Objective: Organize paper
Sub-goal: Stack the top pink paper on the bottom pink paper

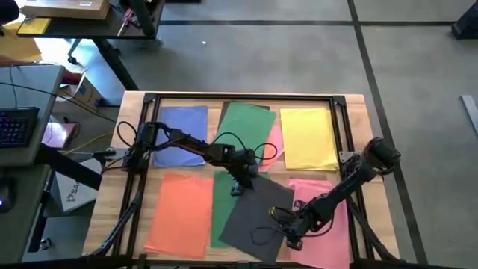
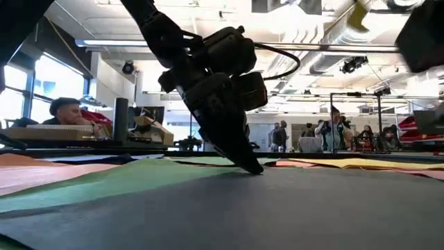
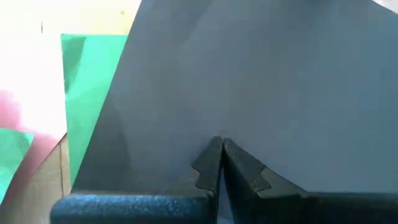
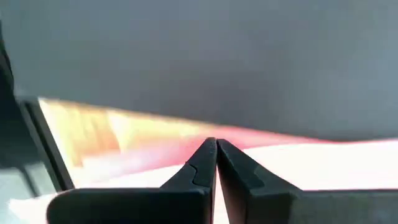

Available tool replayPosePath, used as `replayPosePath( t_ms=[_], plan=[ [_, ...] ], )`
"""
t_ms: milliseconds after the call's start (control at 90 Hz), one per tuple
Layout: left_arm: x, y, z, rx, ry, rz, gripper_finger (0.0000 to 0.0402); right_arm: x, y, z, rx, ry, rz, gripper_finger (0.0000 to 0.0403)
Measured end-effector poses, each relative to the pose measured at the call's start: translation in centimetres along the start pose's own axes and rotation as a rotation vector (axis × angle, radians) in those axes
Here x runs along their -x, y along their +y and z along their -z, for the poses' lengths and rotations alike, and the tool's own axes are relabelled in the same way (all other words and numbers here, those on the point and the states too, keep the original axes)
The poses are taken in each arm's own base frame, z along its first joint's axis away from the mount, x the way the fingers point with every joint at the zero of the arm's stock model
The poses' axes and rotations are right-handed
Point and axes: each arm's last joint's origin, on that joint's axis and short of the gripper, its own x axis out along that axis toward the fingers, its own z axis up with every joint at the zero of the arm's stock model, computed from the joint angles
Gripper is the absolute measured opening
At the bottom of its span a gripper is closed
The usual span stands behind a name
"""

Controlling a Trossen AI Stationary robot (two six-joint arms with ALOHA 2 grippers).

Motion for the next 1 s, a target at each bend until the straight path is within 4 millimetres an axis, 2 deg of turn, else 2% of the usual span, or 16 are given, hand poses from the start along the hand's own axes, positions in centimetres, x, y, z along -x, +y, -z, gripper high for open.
replayPosePath(
  t_ms=[178, 344, 433, 556, 667, 778, 856, 1000],
  plan=[
    [0.0, 0.0, 0.0, 0.011, 0.002, 0.0, 0.0, 2.9, 2.7, -0.8, -0.013, -0.083, 0.018, 0.0],
    [0.1, -0.1, -0.1, 0.009, -0.003, 0.0, 0.0, 3.6, 4.7, 1.6, -0.161, -0.097, -0.011, 0.0],
    [0.4, -0.2, -0.2, 0.009, -0.002, -0.001, 0.0, 3.1, 5.9, 3.4, -0.229, -0.085, -0.045, 0.0],
    [1.2, -0.5, -0.2, 0.017, 0.021, -0.008, 0.0, 1.8, 8.1, 5.5, -0.195, -0.07, -0.161, 0.0],
    [1.6, -0.6, -0.2, 0.01, 0.042, -0.015, 0.0, -0.3, 9.3, 7.0, -0.184, 0.065, -0.234, 0.0],
    [1.6, -0.6, -0.2, 0.01, 0.044, -0.023, 0.0, -2.0, 9.9, 8.1, -0.167, 0.218, -0.268, 0.0],
    [1.6, -0.6, -0.2, 0.009, 0.043, -0.023, 0.0, -2.8, 9.6, 9.0, -0.191, 0.29, -0.218, 0.0],
    [1.7, -0.6, -0.2, 0.008, 0.042, -0.023, 0.0, -3.0, 8.9, 10.3, -0.216, 0.334, -0.104, 0.0]
  ],
)
